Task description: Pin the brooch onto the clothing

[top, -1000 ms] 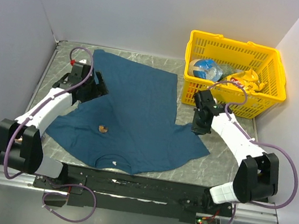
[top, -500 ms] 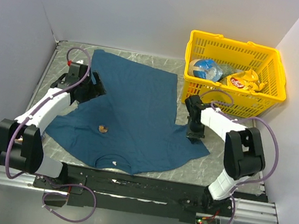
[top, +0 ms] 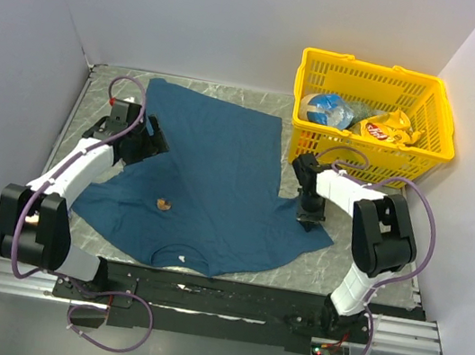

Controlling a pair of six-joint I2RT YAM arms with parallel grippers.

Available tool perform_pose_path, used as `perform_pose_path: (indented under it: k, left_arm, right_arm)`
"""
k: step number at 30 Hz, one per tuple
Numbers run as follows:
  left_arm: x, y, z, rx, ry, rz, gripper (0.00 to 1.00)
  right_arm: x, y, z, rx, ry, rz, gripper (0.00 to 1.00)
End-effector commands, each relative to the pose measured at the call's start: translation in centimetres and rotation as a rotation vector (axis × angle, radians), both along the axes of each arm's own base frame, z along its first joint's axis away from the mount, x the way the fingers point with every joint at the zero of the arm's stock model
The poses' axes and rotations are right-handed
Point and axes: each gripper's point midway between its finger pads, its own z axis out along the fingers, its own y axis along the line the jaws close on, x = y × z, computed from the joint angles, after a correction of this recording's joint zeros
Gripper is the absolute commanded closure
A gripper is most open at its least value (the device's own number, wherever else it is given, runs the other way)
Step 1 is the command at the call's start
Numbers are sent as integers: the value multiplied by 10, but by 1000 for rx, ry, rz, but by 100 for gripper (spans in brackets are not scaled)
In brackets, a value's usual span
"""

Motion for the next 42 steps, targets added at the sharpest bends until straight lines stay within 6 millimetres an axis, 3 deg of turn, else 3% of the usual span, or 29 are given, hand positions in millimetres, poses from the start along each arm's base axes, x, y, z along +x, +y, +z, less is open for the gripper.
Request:
perform_pose_path:
  k: [1, 7, 12, 19, 24, 28, 29, 33, 34, 35, 38, 42]
  left_arm:
    - [9, 4, 18, 14, -49, -12, 10]
    - [9, 6, 20, 15, -54, -14, 10]
    - [16, 6, 26, 10, -69, -16, 10]
    - [30, -4, 31, 3, -75, -63, 13]
    - [31, -19, 39, -5, -106, -111, 13]
    - [27, -29, 51, -18, -169, -147, 11]
    - [23, -29, 49, -19, -171, -146, 11]
    - [20, -35, 71, -42, -269, -174, 8]
    - [18, -37, 83, -49, -312, -188, 7]
    - [17, -39, 87, -52, -329, -199, 6]
    - [11, -44, 109, -76, -415, -234, 1]
    - [-2, -49, 144, -99, -561, -280, 4]
  right_arm:
    - [-10, -23, 4, -82, 21, -50, 100]
    - [-7, -26, 22, -94, -28, -37, 100]
    - [9, -10, 72, -61, -180, 19, 100]
    - [22, 37, 127, 41, -351, 169, 100]
    - [26, 89, 158, 241, -487, 320, 100]
    - [20, 117, 183, 386, -593, 422, 99]
    - [18, 120, 196, 413, -638, 432, 94]
    - [15, 127, 224, 484, -754, 492, 74]
    - [16, 129, 230, 499, -781, 501, 66]
    - [14, 128, 239, 508, -811, 510, 50]
    - [12, 127, 256, 524, -878, 531, 26]
    - [8, 125, 270, 548, -955, 549, 13]
